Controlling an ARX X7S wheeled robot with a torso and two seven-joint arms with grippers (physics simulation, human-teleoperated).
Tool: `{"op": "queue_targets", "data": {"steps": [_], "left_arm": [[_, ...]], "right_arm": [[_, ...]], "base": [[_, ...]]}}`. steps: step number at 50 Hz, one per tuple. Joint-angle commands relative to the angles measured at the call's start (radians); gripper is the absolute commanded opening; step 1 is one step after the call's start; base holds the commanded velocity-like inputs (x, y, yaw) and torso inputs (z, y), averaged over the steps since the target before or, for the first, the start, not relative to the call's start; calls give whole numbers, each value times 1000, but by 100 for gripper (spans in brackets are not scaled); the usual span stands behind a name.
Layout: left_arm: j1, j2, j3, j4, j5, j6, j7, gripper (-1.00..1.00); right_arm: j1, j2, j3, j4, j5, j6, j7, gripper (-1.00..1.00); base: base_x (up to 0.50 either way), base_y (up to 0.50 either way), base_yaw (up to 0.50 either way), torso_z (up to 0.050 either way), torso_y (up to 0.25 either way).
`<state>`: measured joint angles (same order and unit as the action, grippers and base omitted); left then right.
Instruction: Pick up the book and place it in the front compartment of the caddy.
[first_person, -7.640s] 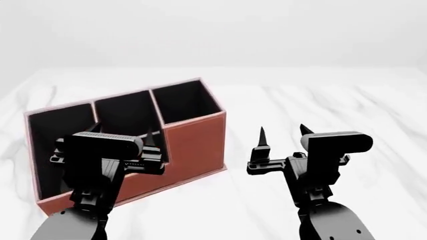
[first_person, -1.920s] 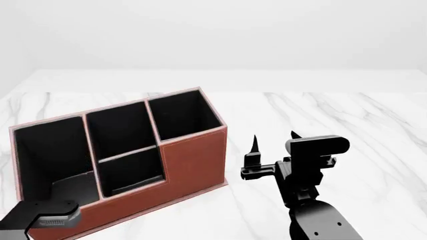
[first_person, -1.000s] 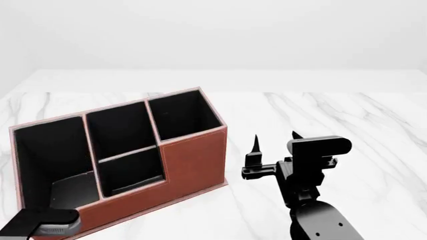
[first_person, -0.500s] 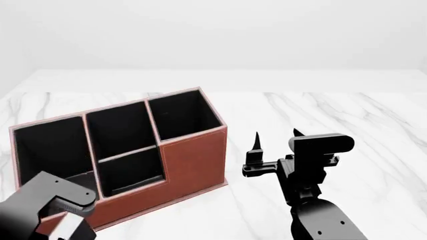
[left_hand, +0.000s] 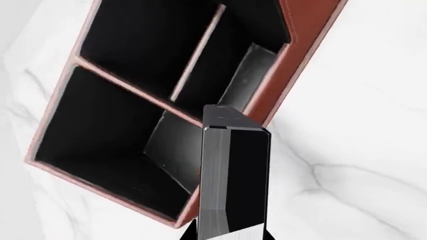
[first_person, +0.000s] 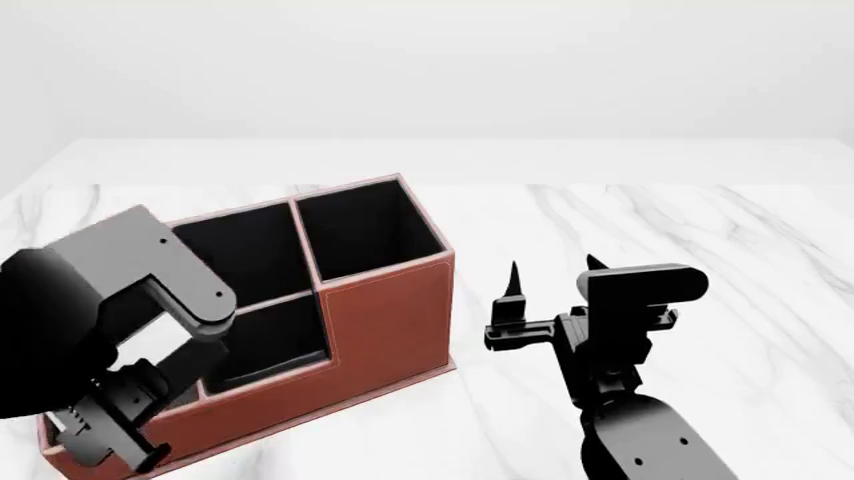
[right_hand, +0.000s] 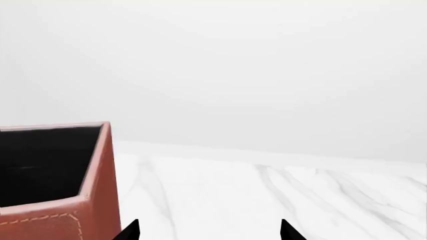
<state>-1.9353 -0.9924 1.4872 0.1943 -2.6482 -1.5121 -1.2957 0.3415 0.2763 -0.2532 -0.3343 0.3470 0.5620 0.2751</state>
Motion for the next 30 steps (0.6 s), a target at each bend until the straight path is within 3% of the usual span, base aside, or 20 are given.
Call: {"op": "queue_targets", "data": {"steps": [1, 10, 20, 24, 30], "left_arm": [[-420, 138, 269, -59, 346, -58, 441, -100], [-421, 273, 268, -90, 620, -59, 669, -100], [-421, 346, 332, -27, 1522, -59, 1501, -100], [-421, 357, 382, 5, 1810, -59, 1744, -100], [-420, 379, 424, 14, 2068, -58, 1958, -100]], "right_arm": [[14, 2, 2, 3, 8, 8, 5, 100], [23, -1, -7, 14, 6, 6, 9, 100], [33, 1, -5, 13, 13, 11, 15, 100], [31, 0, -9, 21, 8, 1, 16, 100], [30, 2, -10, 19, 10, 0, 19, 100]], "base": [[0, 0, 0, 0, 0], [0, 0, 0, 0, 1], [0, 0, 0, 0, 1], [0, 0, 0, 0, 0], [0, 0, 0, 0, 2]]}}
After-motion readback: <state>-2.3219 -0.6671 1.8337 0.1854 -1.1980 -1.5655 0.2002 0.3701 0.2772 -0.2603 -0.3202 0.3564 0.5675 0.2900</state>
